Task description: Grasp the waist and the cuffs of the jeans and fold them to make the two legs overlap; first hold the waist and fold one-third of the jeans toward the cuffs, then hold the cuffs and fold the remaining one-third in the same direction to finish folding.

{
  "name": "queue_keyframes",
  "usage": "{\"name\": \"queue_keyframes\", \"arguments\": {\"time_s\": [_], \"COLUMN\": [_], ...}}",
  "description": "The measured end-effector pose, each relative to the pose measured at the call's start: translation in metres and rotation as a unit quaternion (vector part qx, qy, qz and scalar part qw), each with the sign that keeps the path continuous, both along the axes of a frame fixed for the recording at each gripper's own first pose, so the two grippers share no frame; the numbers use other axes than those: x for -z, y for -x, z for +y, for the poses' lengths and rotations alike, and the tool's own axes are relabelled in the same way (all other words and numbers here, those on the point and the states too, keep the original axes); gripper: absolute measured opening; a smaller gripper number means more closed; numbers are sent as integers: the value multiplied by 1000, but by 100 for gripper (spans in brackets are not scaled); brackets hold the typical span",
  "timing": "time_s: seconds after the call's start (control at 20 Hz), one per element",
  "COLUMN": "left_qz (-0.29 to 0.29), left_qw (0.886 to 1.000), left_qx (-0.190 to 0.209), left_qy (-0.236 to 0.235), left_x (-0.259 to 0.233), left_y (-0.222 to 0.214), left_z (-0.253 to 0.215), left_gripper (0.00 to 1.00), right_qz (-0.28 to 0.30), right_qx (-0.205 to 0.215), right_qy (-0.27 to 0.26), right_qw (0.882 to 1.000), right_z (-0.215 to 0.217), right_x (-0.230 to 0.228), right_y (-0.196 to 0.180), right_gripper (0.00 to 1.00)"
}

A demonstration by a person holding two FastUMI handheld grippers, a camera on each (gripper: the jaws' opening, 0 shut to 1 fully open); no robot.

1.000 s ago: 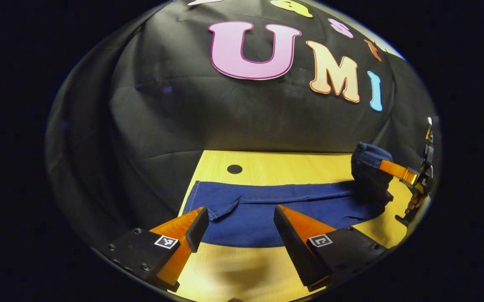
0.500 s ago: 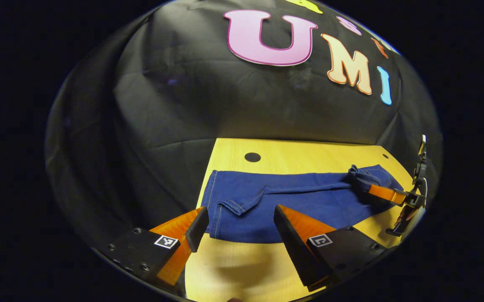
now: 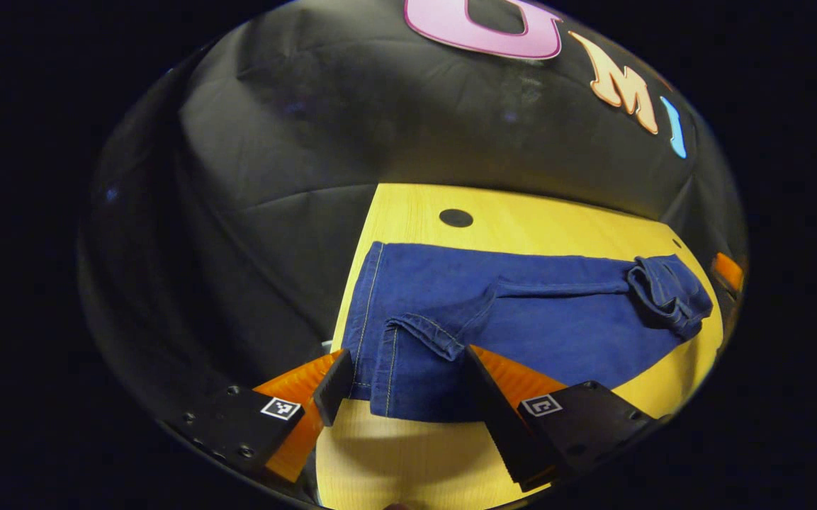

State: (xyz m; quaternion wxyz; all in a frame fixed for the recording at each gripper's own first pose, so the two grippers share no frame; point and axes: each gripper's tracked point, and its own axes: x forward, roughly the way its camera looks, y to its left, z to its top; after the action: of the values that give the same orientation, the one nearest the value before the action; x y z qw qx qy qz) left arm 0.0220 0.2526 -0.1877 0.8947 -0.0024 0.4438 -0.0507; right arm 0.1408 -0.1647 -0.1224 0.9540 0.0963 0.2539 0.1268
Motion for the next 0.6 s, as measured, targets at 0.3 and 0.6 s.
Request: {"name": "queue_keyframes", "arguments": {"time_s": [0.3, 0.6], "left_qz": [21, 10], "left_qw": [1000, 999], "left_qx": [5, -11], "left_qy": [-5, 44], "left_x": [13, 14], "left_y": [5, 0], "left_z": [-1, -27], "left_gripper": [98, 20], "right_qz": [-7, -1], "right_qx": [6, -2], "right_qy": [24, 8], "right_qw": [1000, 1000], "right_z": [-25, -24], "right_x": [-10, -11], "right_y": [9, 2], "right_gripper": [98, 93]}}
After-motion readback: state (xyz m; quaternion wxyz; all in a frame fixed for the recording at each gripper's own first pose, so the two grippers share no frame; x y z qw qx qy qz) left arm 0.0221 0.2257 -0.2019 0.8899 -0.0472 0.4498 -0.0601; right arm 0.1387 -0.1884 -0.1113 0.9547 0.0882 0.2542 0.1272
